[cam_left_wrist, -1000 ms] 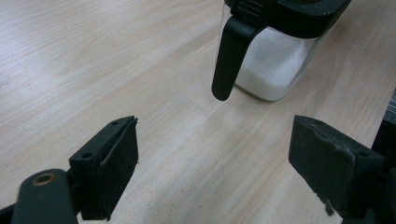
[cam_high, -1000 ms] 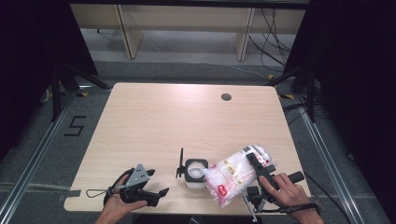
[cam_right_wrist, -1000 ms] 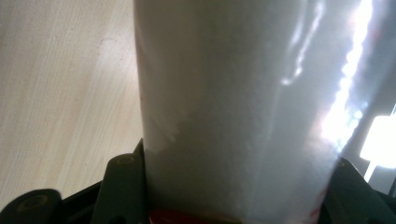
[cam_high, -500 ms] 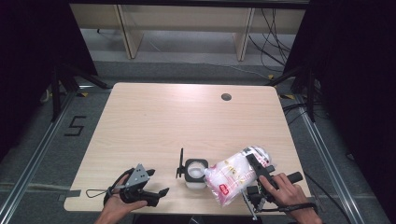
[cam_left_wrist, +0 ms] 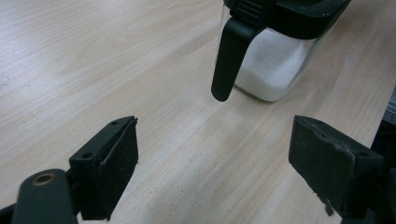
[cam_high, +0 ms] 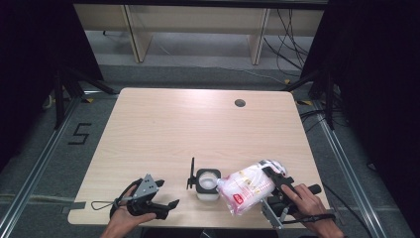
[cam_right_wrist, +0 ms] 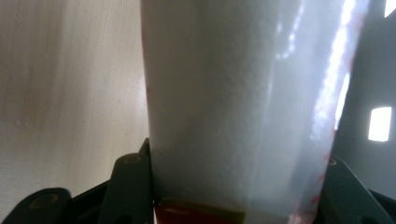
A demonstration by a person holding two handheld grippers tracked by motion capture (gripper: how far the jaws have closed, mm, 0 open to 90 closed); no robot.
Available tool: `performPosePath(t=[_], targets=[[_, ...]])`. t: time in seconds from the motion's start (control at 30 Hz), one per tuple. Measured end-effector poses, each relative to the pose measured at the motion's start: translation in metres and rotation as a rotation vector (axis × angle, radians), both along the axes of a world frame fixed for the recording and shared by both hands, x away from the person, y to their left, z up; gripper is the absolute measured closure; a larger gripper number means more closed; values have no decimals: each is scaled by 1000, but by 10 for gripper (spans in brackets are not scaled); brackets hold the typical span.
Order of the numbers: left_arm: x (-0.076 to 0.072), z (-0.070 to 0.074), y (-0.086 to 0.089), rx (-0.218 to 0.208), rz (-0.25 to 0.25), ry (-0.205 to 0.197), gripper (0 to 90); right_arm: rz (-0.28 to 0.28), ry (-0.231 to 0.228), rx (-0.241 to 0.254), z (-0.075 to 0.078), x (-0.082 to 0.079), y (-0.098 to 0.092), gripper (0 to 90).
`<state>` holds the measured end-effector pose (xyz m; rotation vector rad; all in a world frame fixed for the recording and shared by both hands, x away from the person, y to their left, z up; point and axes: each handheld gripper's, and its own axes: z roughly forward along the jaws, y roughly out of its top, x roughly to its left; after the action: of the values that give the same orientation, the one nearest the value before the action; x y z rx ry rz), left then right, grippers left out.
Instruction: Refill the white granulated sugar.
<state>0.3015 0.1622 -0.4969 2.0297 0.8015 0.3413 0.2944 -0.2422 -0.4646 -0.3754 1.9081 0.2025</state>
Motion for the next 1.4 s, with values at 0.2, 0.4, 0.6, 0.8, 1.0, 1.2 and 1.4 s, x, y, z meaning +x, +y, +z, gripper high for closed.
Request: performPosePath(t=[0.2,0.4,0.6,0.8,1.0,1.2,1.4], targets=[[0,0,-1,-19,4,1,154,6,70,89,2,-2,-6,543],[0,-1,-1,-20,4,0,154,-15,182,254,-1,-4,-11,545],[0,-1,0,-19,8,7,154,22,262,377,-1,2,-13,546],[0,0,0,-21,9,5,154,17,387,497,-5,7,-16,548],[0,-1,0,-33,14,-2,154,24,475,597,-11,18,-19,549],[1,0,2,-20,14,-5,154,15,576,701,-16,36,-18,551],[1,0,3,-12,15,5,154,-6,641,788,-22,61,-15,553]])
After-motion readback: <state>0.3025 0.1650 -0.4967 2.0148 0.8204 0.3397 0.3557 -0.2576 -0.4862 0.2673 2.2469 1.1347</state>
